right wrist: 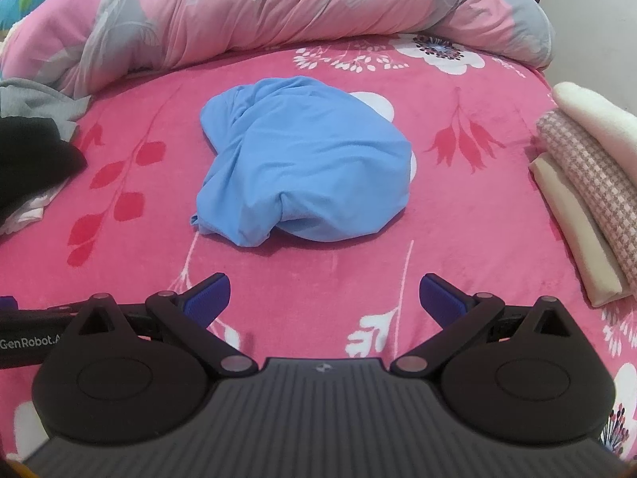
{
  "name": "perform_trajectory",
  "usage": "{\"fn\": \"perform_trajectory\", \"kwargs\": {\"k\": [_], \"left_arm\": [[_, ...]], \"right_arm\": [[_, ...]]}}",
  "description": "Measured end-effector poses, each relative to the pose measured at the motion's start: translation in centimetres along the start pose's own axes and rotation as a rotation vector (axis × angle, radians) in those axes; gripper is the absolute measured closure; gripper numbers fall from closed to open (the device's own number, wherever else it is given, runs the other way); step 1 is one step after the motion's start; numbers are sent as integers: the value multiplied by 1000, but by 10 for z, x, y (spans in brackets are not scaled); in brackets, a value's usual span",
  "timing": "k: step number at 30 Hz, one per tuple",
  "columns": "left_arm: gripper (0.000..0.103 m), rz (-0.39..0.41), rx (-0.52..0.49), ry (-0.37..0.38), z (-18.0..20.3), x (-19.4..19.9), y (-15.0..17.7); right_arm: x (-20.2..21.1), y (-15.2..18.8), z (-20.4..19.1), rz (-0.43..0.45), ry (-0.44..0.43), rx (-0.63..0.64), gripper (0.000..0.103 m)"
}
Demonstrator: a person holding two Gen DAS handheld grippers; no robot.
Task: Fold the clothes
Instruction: 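Move both grippers open toward the crumpled light-blue T-shirt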
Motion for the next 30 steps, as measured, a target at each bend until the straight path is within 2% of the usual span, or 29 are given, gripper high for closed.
{"fn": "perform_trajectory", "kwargs": {"k": [20,22,26,30], "left_arm": [[0,-9,-20,-1,10,-11,-2],[0,-5,-19,15,12,-13,-2],[0,-5,14,108,15,-16,-5],[0,26,36,162,21,-21,-11]], "right_arm": [[-7,-2,8,6,-12,1,1],[-9,-2,10,8,-13,3,1],[-12,-4,14,16,-19,4,1],[-16,-11,19,36,-40,33,1]]}}
Point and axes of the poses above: each gripper's, at about its wrist camera, not at the fingertips, and x roughly against the way its jaws point, z to its right, y to its underside, the point moved 3 cm from there along -x, roughly the way its jaws point, and after that the axes turned 15 degrees about -y, right-handed, at the moved point
